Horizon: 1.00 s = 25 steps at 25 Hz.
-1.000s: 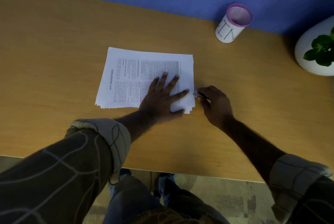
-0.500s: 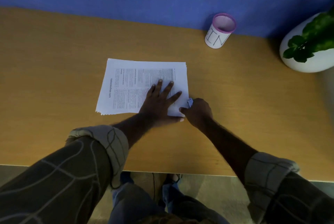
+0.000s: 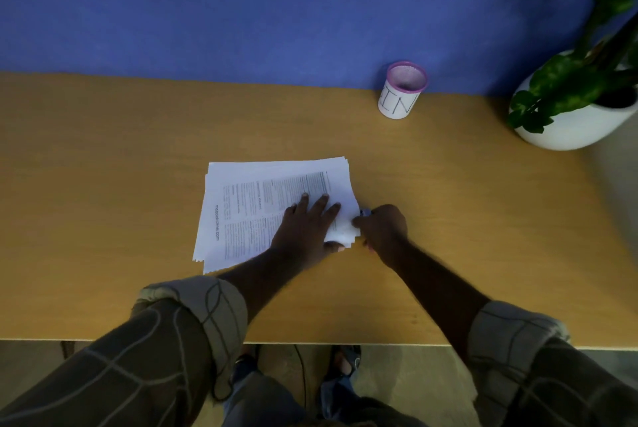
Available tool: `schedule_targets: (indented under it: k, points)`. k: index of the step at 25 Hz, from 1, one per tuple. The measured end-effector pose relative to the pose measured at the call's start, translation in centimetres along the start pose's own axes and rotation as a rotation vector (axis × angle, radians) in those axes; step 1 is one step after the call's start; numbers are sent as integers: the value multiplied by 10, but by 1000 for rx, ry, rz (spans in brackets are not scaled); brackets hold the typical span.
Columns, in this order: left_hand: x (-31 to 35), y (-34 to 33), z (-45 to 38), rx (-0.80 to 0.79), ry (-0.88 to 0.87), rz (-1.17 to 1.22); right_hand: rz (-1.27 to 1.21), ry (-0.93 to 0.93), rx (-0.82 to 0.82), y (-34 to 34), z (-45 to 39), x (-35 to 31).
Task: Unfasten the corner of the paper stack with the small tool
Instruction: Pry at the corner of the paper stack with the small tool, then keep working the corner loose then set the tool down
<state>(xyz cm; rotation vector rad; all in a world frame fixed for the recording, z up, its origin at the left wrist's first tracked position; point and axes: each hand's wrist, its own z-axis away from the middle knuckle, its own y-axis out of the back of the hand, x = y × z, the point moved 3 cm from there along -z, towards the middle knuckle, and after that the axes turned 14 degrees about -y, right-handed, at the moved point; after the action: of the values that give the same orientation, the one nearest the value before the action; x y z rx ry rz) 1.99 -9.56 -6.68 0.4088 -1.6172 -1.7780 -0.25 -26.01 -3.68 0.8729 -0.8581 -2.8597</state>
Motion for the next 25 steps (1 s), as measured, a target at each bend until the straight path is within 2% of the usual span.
schedule_targets:
  k: [2,5,7,9,11,12,14,16,17,18,21,23,25]
  points:
    - [2,3,4,-14,0,18,-31,-18,-40,-1,5,0]
    - [0,10,10,-76,-21,73,-153,-73,-225,-2,14,-2]
    - [-3,21,16,-64,-19,113,-244,-115,-338,0,20,-6]
    - [-1,35,23,59,-48,107,-363,-158,-424,5,25,-14]
    - [-2,53,27,280,-87,156,-445,-174,-473,13,30,-28]
    - [-6,64,29,364,-63,197,-463,-153,-460,19,32,-36]
    - [-19,92,29,395,32,260,-469,-19,-318,35,36,-53]
    - [-37,126,25,310,76,336,-424,222,-98,55,41,-69]
    - [-45,145,23,252,72,360,-397,345,-48,62,44,-76]
    - [-51,166,22,199,54,354,-380,451,-80,66,50,-83]
    - [-58,230,19,57,14,270,-300,627,-424,59,67,-91]
    - [-59,268,18,-48,-8,175,-216,667,-578,45,75,-87]
    - [-60,295,15,-163,-17,125,-260,630,-699,30,78,-79]
